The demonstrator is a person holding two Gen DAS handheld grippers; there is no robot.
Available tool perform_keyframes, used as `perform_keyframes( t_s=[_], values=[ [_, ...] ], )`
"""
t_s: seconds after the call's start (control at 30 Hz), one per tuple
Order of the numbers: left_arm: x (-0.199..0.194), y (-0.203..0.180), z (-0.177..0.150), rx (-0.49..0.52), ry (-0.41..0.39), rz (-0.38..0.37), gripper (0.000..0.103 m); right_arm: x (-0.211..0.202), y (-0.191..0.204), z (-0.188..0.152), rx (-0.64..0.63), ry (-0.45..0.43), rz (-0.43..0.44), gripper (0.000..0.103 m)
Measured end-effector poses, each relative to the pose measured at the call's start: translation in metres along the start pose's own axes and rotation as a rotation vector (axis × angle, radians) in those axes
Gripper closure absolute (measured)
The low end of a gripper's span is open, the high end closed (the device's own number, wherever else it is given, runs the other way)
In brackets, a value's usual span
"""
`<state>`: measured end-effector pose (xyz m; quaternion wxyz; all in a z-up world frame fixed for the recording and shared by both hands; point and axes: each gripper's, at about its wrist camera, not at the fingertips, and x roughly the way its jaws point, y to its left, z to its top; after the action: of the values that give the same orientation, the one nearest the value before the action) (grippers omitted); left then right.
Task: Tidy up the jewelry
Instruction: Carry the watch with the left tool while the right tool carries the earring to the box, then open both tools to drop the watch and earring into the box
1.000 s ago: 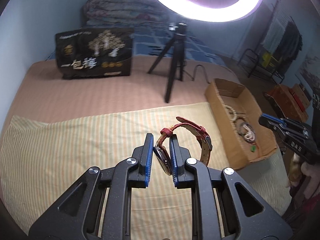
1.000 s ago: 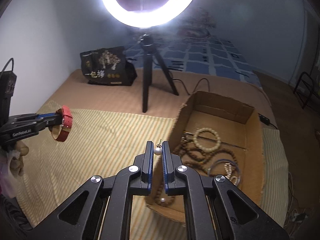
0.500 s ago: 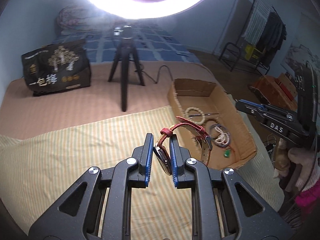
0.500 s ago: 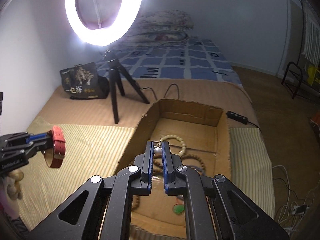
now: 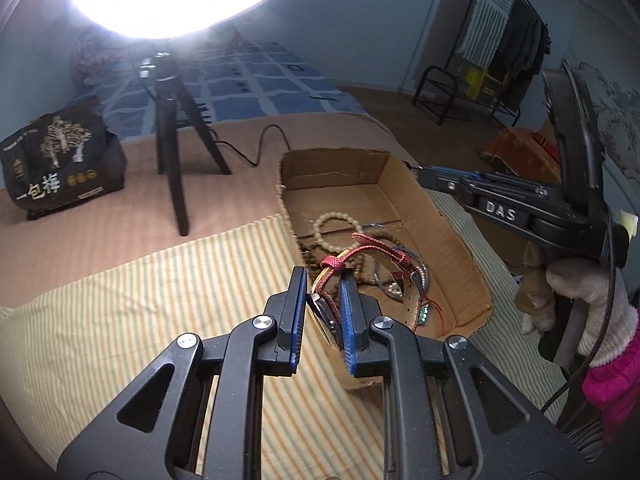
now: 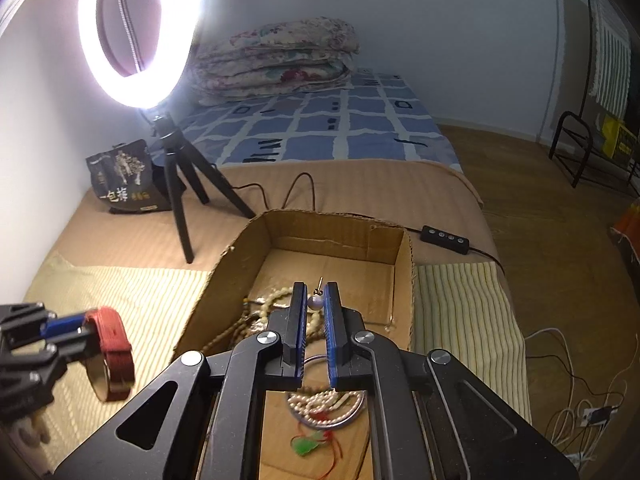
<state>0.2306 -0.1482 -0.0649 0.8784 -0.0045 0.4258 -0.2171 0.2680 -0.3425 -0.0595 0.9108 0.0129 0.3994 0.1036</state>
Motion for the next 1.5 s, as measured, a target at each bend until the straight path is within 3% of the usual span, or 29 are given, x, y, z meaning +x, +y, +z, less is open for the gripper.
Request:
perform_keyframes(
  t_s=[0.43,1.1,1.17,1.2,1.23,1.3,1.37,1.5],
  values=[
    [0.028,-0.021,-0.004,0.024,0.040,-0.018,0.088,0.022,-0.008,0.000,0.005,0.034,0.009,0.096],
    [0.030,-0.032,-0.005,0.058,0.046,-0.023,0.088,0.026,-0.008,-0.002,0.016,0.051,0.008,0.096],
    [0.030,-0.033,-0.005,0.065,0.043,-0.023,0.079,0.026,-0.009,-0.003,0.016,0.053,0.004,0.096],
    [0.029,-0.033,-0.005,0.069,0.037,-0.022,0.069,0.026,-0.009,-0.003,0.016,0.054,0.001,0.096],
    [0.028,-0.034,-0.005,0.071,0.031,-0.022,0.063,0.026,-0.009,-0.003,0.016,0.055,-0.002,0.093],
    [0.026,-0.036,-0.005,0.081,0.023,-0.017,0.062,0.026,-0.009,-0.003,0.018,0.053,-0.009,0.068],
    [0.025,-0.037,-0.005,0.091,0.021,-0.012,0.062,0.024,-0.009,-0.003,0.023,0.042,-0.017,0.050],
    [0.022,-0.038,-0.006,0.098,0.017,-0.011,0.062,0.022,-0.009,-0.001,0.024,0.037,-0.032,0.046]
  ],
)
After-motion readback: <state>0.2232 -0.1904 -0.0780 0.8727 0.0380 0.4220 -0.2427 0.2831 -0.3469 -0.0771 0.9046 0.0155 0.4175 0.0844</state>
